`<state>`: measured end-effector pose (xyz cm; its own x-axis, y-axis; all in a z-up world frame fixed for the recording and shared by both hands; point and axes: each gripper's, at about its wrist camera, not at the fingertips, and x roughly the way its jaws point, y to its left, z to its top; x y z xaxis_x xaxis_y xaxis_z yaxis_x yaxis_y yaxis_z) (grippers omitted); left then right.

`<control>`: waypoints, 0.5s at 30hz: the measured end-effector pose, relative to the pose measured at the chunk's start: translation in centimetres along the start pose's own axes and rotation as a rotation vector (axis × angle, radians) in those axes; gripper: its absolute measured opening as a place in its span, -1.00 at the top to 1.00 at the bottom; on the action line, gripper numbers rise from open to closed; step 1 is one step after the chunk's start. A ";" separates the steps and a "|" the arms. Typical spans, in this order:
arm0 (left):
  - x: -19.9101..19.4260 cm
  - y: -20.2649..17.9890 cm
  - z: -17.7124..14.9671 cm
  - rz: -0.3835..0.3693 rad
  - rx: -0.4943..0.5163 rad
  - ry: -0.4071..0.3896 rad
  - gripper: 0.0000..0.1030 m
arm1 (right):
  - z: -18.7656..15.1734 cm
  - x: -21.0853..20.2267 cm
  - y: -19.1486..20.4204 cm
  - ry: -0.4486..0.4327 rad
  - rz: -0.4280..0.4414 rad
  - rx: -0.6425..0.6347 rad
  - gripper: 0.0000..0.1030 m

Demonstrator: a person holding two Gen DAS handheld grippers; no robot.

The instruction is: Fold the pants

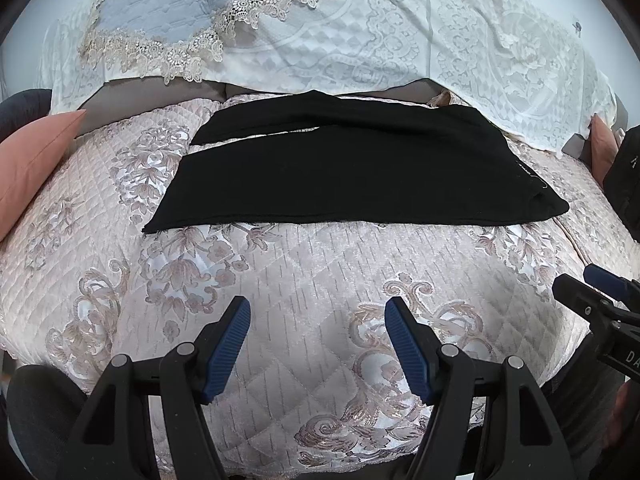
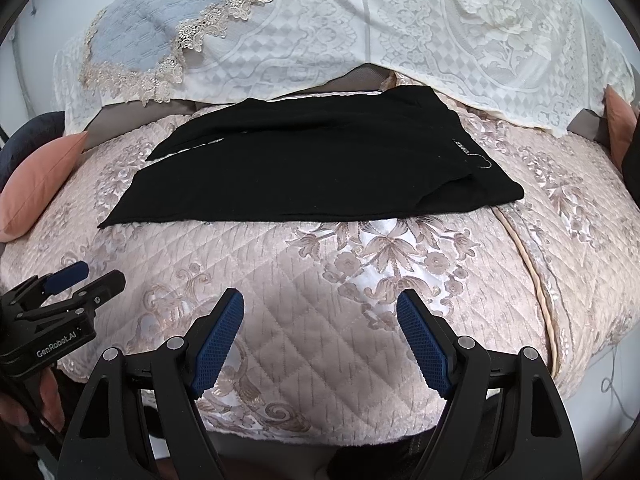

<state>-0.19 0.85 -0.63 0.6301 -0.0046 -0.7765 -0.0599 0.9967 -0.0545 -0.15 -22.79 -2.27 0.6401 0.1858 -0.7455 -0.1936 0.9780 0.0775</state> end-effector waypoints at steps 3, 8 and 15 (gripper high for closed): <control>0.3 0.2 0.1 0.001 -0.003 0.002 -0.40 | 0.2 0.4 -0.3 0.007 0.004 0.007 -0.53; 0.8 0.6 0.4 -0.001 -0.011 -0.002 -0.40 | 0.5 1.2 -1.1 0.013 -0.001 0.023 -0.52; 2.4 1.8 1.2 -0.037 -0.062 0.015 -0.40 | 0.9 2.5 -2.6 0.023 -0.008 0.051 -0.43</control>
<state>2.15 2.69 -1.79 0.6211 -0.0433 -0.7825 -0.0846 0.9889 -0.1218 2.60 -24.81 -3.74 0.6241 0.1767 -0.7611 -0.1502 0.9831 0.1051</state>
